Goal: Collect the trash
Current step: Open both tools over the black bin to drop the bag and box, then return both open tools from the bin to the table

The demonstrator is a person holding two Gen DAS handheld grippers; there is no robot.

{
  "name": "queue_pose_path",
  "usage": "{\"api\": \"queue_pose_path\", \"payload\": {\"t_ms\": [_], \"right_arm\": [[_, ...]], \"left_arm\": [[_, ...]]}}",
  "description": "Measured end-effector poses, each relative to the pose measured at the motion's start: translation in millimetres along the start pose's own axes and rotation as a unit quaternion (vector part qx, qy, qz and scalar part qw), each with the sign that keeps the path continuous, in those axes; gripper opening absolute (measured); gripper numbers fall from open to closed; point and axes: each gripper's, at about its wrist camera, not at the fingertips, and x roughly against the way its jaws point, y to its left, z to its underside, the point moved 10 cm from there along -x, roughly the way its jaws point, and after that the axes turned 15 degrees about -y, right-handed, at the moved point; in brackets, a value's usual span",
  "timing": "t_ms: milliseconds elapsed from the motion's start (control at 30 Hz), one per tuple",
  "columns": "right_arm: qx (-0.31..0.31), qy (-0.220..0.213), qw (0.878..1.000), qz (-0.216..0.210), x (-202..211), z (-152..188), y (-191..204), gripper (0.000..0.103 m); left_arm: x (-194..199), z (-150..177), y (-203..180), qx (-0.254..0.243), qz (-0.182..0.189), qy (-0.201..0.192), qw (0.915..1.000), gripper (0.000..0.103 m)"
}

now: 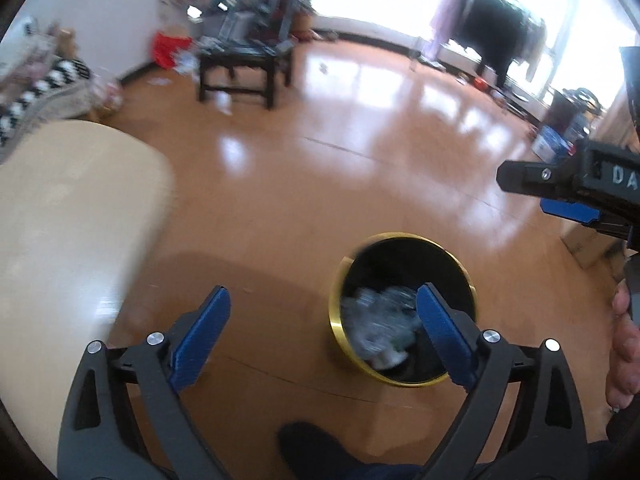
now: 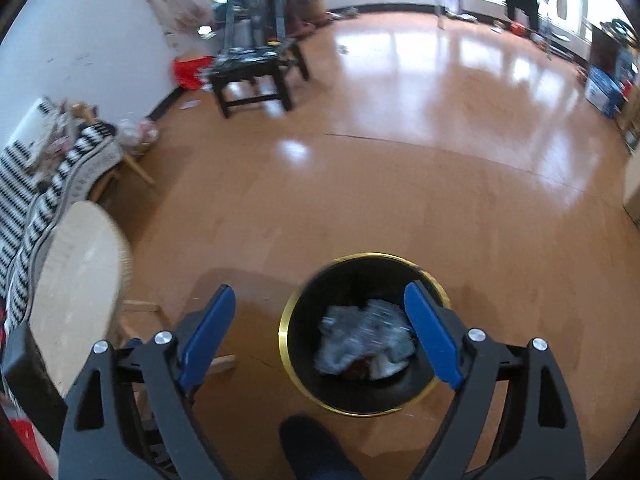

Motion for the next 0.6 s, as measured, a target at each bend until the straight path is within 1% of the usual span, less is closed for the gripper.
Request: {"api": "queue_pose_path", "payload": {"t_ms": [33,100,200,267,300,333,433,467,500,533,567,600], "right_arm": [[0.009,-0.006,1.0,-0.014,3.7,-2.5,16.9,0.085],[0.02,-0.016,0.999,-0.04,12.6,-5.8,49.2,0.085],[0.037,-0.027,0.995,-0.091,28.3,-8.5,109.4,0.087],[0.051,-0.029,0.991,-0.118,35.4,-6.3,145.2,0.088],[0.065,-0.029,0.987,-0.141,41.7,-1.5,175.1,0.088],[0.074,-0.028,0.985,-0.153,45.0,3.0,191.9,0.088],[0.122,-0.02,0.971,-0.202,61.3,29.8,265.6,0.09],[0.146,-0.016,0.964,-0.221,69.2,43.2,295.9,0.09],[0.16,-0.013,0.959,-0.234,75.3,52.7,314.0,0.09],[0.179,-0.01,0.951,-0.251,83.8,65.4,338.4,0.09],[0.199,-0.008,0.941,-0.272,94.2,80.8,367.5,0.09],[0.211,-0.006,0.935,-0.284,100.8,90.8,385.2,0.09]], "left_arm": [[8.9,-3.5,9.5,-0.001,-0.013,-0.007,0.9999,0.091],[37.1,-14.4,41.3,0.0,-0.047,-0.026,0.9985,0.092],[73.0,-19.8,78.8,0.007,-0.088,-0.039,0.9953,0.092],[106.8,-19.8,115.0,0.009,-0.13,-0.05,0.9902,0.092],[119.1,-20.8,128.0,0.009,-0.145,-0.053,0.9879,0.092],[140.7,-19.4,151.2,0.011,-0.171,-0.058,0.9836,0.092],[189.0,-9.2,200.9,0.027,-0.217,-0.067,0.9735,0.093],[206.8,-5.3,218.0,0.034,-0.235,-0.068,0.9691,0.093],[227.0,0.8,238.5,0.042,-0.255,-0.07,0.9636,0.093],[242.7,6.0,251.9,0.048,-0.269,-0.072,0.9594,0.093],[263.2,13.4,268.0,0.056,-0.286,-0.076,0.9535,0.093],[286.3,23.5,285.9,0.067,-0.307,-0.081,0.946,0.093]]}}
